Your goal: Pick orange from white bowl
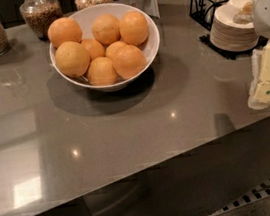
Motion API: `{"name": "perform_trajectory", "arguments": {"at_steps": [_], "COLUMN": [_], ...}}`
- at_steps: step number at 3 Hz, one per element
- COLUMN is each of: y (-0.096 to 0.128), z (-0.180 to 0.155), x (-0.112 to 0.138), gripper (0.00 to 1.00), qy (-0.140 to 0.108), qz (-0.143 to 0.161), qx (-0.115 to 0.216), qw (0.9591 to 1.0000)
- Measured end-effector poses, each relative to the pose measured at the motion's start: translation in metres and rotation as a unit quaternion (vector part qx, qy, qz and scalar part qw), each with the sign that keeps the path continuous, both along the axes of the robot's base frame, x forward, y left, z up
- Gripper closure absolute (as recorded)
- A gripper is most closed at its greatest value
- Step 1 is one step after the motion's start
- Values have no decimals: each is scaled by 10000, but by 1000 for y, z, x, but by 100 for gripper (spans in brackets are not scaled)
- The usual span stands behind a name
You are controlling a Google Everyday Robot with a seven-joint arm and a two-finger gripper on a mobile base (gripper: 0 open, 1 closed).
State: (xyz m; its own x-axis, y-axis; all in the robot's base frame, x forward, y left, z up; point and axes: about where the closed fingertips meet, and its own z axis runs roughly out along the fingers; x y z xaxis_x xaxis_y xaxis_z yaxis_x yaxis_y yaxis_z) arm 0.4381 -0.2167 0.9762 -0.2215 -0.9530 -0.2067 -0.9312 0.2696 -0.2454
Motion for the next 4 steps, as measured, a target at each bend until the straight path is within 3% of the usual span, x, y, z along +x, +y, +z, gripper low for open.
{"name": "perform_trajectory", "arguments": {"at_steps": [1, 2, 3, 4], "y": [0, 6, 21, 40], "z": [0, 4, 15, 30], "x": [0, 13, 51, 102], "gripper": [0, 0, 0, 0], "qy": [-1, -266, -846, -1371], "qz": [1, 147, 539, 968], "qx": [1, 169, 542, 880], "qw": [10000, 9994, 9935, 9819]}}
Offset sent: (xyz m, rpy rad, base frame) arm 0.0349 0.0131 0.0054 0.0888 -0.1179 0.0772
